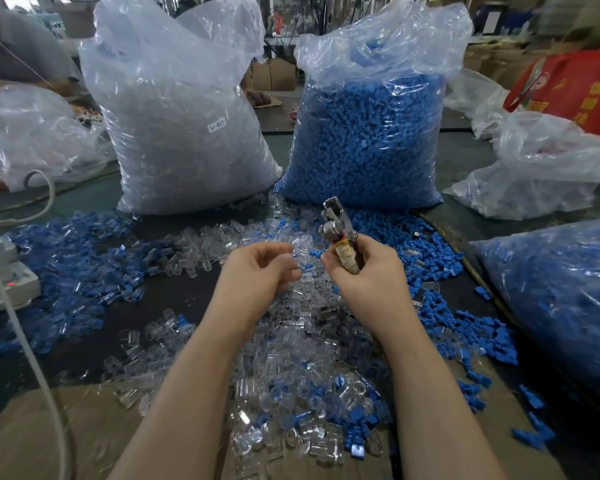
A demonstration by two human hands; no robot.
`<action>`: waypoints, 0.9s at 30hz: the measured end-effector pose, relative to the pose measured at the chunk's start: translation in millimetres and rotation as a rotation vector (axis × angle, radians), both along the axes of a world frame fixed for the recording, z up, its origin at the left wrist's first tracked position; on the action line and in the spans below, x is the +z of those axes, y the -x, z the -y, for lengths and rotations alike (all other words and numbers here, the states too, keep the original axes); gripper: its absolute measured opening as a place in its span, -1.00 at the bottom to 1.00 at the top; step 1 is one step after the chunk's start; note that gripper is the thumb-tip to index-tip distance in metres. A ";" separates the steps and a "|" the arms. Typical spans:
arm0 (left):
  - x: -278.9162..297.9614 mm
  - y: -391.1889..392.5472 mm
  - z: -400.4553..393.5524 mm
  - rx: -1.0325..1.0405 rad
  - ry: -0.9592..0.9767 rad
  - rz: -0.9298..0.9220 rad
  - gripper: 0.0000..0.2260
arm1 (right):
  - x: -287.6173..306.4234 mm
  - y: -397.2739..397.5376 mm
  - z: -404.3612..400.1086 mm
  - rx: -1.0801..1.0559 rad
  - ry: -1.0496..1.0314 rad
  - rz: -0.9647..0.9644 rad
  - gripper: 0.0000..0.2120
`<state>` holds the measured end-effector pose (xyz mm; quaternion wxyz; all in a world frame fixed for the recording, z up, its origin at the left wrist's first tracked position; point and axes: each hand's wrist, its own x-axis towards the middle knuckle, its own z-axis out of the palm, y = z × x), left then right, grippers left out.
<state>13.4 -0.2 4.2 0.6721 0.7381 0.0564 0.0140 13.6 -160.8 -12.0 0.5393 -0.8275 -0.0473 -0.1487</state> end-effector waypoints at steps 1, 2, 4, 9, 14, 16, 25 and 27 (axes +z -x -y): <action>-0.8 -0.1 -0.5 -0.016 -0.045 0.003 -0.88 | 0.1 -0.1 -0.1 0.000 0.001 0.000 -0.83; -1.7 0.4 -1.4 -0.023 -0.112 0.012 -0.89 | 0.2 0.0 0.1 -0.002 0.002 0.001 -0.83; -2.5 1.4 -1.8 -0.010 -0.242 0.040 -0.90 | 0.3 -0.2 0.1 -0.009 0.004 0.002 -0.82; 0.8 3.6 1.4 0.054 -0.359 0.114 -0.90 | 0.7 -0.1 -0.8 -0.030 0.025 0.005 -0.82; 4.1 5.0 2.7 0.116 -0.194 0.147 -0.97 | 1.8 -0.2 -1.9 -0.040 0.044 0.004 -0.81; 4.7 4.9 4.2 0.112 -0.127 0.114 -0.96 | 2.1 0.2 -2.7 -0.044 0.042 0.009 -0.82; 4.4 5.6 5.2 0.100 0.015 0.064 -0.92 | 3.4 1.7 -5.0 -0.025 0.053 0.014 -0.84; 5.1 5.7 6.4 0.100 0.044 0.065 -0.94 | 4.0 2.1 -5.7 -0.021 0.068 0.021 -0.85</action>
